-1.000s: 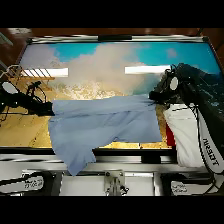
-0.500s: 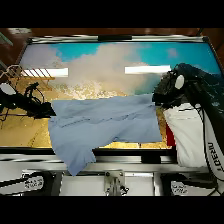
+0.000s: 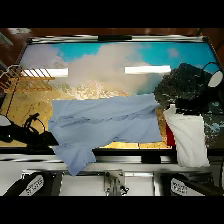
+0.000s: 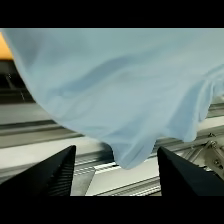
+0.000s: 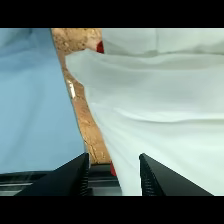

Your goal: Fold the shirts.

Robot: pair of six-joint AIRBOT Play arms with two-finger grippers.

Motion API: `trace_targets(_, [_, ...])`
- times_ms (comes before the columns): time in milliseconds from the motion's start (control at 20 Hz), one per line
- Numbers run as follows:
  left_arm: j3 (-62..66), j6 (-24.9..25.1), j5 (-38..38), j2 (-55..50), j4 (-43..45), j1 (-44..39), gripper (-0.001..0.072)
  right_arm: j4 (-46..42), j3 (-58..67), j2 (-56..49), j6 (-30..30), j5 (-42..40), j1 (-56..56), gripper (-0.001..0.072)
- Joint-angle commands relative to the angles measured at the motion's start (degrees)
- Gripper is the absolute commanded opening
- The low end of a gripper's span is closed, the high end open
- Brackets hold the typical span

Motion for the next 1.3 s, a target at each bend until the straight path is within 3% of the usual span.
trace_targets(0, [-9.11,1.36,1.07,6.03,2.6,1.44,0.0603,0.59,-0.02,1.7,-1.66,0.59,-3.56,0.0459])
trace_targets(350, [-9.86,0.76,7.15,1.66,3.17,-3.96,0.0584,1.09,-0.02,1.7,-1.62,-2.58,-3.69,0.0459])
trace_targets(400, [-9.88,0.04,7.98,1.03,2.97,-4.09,0.0513,1.05,-0.02,1.7,-1.62,-2.1,-3.69,0.0459])
trace_targets(450, [-9.88,0.02,8.41,0.5,2.58,-4.09,0.0503,1.07,-0.02,1.7,-1.62,-1.64,-3.69,0.0459])
trace_targets(850, [-10.01,0.63,11.37,-3.15,2.6,-6.58,0.0504,1.07,-0.02,1.7,-1.6,0.0,-3.69,0.0459])
trace_targets(1100, [-10.27,-2.34,15.04,-5.11,2.49,-11.3,0.049,0.66,-0.02,1.7,-1.62,1.16,-3.72,0.0459])
trace_targets(1150, [-10.4,-3.04,15.76,-5.88,2.49,-12.61,0.0434,0.68,-0.02,1.7,-1.62,1.16,-3.69,0.0459])
trace_targets(1200, [-10.71,-3.98,16.81,-6.64,2.49,-13.79,0.0429,0.66,-0.02,1.7,-1.62,1.27,-3.69,0.0459])
trace_targets(1250, [-11.08,-5.18,17.86,-7.34,2.49,-14.71,0.034,0.63,-0.02,1.7,-1.62,1.42,-3.72,0.0459])
